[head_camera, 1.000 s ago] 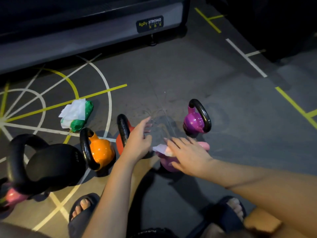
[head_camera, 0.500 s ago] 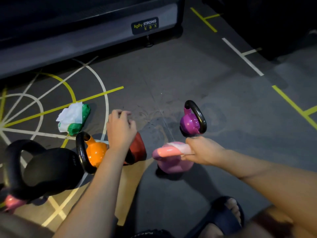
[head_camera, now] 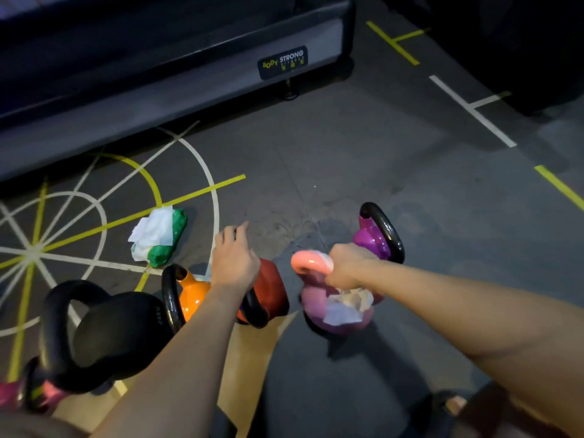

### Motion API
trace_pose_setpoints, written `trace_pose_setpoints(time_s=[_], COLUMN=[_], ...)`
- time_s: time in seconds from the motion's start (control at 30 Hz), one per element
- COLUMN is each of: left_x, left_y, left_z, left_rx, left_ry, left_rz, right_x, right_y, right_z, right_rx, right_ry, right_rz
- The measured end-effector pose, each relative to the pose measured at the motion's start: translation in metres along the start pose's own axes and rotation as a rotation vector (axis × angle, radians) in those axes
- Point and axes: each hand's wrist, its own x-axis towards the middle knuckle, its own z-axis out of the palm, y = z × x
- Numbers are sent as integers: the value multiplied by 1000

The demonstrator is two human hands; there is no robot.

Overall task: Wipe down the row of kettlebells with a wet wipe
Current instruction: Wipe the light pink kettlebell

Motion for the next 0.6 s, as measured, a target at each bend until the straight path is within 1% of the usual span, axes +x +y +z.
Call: trace_pose_setpoints(time_s=[0.1, 0.2, 0.27, 0.4, 0.6], left_x=[2, 2, 2, 5, 4], left_y=[0, 1, 0, 0, 0], left_z=[0, 0, 0, 1, -2], left_rx=[-18, -5, -11, -15, -19], left_ry=[-15, -32, -33, -36, -39], left_rz=[-9, -15, -21, -28, -29], right_x=[15, 28, 36, 52, 48], right_y=[-5, -13, -18, -18, -12], right_z=[-15, -18, -14, -17, -11], right_rx=[329, 583, 710, 783, 721], right_ry=[20, 93, 108, 106, 118], right_rz=[162, 241, 268, 272, 156])
